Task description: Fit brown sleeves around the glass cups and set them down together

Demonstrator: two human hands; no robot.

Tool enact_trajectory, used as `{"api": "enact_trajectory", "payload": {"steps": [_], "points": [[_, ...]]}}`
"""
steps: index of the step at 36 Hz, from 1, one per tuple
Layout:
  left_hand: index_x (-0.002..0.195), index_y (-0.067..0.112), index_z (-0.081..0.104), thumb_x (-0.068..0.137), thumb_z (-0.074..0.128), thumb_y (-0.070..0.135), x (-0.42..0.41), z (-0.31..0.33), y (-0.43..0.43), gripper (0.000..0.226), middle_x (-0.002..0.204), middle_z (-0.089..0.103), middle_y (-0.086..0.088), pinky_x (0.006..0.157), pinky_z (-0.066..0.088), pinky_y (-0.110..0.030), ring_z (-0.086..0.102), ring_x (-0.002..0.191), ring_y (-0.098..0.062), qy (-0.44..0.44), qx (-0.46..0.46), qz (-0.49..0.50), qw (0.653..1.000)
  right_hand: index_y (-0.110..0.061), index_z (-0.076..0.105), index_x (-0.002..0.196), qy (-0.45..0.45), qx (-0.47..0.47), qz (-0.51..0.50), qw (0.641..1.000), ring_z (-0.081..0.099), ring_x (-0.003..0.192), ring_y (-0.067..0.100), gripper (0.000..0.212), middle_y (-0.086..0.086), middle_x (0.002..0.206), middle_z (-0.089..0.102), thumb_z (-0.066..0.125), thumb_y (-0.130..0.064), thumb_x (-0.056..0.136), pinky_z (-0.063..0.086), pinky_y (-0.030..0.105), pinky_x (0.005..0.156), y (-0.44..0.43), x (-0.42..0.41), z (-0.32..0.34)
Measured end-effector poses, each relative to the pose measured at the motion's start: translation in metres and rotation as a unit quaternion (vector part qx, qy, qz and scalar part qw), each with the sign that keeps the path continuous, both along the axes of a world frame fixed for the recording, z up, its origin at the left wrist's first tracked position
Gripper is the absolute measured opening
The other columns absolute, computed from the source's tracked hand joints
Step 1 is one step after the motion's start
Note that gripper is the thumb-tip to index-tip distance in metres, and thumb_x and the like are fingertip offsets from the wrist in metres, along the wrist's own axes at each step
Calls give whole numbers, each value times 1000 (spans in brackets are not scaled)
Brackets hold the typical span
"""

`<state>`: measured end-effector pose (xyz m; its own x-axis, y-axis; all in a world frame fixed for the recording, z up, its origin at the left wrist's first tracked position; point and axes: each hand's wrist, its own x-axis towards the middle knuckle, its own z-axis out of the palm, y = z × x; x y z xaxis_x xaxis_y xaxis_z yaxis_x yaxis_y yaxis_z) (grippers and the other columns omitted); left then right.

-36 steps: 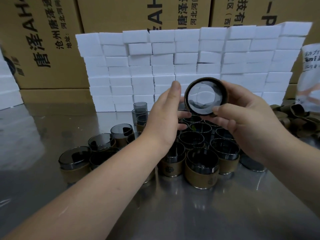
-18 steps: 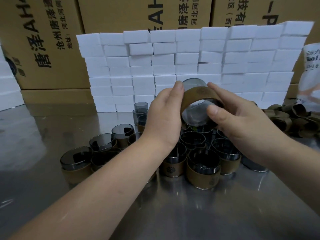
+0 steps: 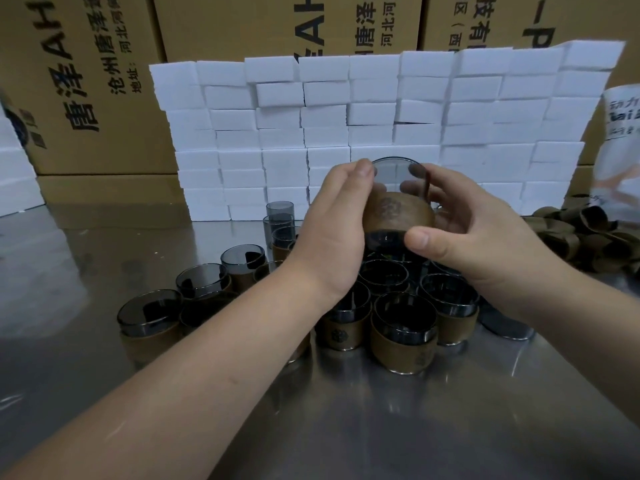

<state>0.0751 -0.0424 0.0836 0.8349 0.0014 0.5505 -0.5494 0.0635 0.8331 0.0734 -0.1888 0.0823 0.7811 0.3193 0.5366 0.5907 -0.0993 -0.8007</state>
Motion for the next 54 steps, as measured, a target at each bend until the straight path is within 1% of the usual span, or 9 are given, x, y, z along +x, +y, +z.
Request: {"api": "enact_trajectory", "payload": {"steps": [7,10,13,17,21,24,29,42,54], "points": [[88,25,59,82,34,50,-2,-1,-2,35,89,57,-5,81,51,-38,59,88,-19,-31,-23,21,999,-40,44,114,11,-7,47,999,65,103,8,94,-5,125,56,81,-67,32,53,20,82,3,-4,1],[87,23,60,82,34,48,0,-3,-2,37,87,56,-5,78,50,-35,58,85,-18,-40,-35,24,998,-37,47,112,7,-9,42,999,65,102,8,78,-4,123,57,85,-48,46,53,20,83,4,-5,1],[80,22,59,82,36,48,-1,-3,-2,35,86,57,-8,81,48,-40,57,86,-21,-51,-39,36,997,-33,48,111,5,7,38,999,65,99,7,56,-1,122,58,71,-27,60,53,21,85,5,-6,1],[74,23,58,77,38,53,-2,-2,-1,36,83,57,-8,84,47,-48,56,85,-24,-60,-36,52,996,-34,49,109,-2,9,29,1000,65,97,5,54,-3,120,59,70,-27,60,53,20,85,6,-9,3],[67,19,50,83,33,48,-3,-2,-3,37,70,49,-6,67,41,-38,49,71,-22,-89,-19,96,991,-31,52,108,-6,27,36,999,66,92,4,51,1,118,61,70,-28,61,52,17,80,7,-10,2],[68,14,48,85,31,42,-3,-1,-3,38,69,46,-8,65,39,-37,46,69,-22,-92,-15,97,991,-32,53,108,0,30,36,999,66,92,3,55,-1,116,62,72,-37,57,52,16,79,8,-11,2],[72,-4,41,84,33,41,-5,0,-3,47,69,40,-10,63,33,-37,39,66,-22,-93,-21,89,991,-30,55,106,-3,29,33,999,65,84,-1,45,-4,106,65,68,-24,63,50,13,73,8,-12,3],[50,28,36,81,41,32,-7,1,-1,32,50,34,13,54,28,-28,32,53,-9,-86,17,81,993,-22,64,96,49,99,87,990,66,78,11,40,-3,90,69,71,-10,58,52,18,66,8,-11,2],[56,17,32,79,46,34,-9,3,-1,31,59,31,-5,59,27,-39,31,60,-21,-75,25,77,994,-20,64,96,82,125,110,983,66,80,20,39,3,84,70,70,-9,60,54,25,70,9,-9,-2]]}}
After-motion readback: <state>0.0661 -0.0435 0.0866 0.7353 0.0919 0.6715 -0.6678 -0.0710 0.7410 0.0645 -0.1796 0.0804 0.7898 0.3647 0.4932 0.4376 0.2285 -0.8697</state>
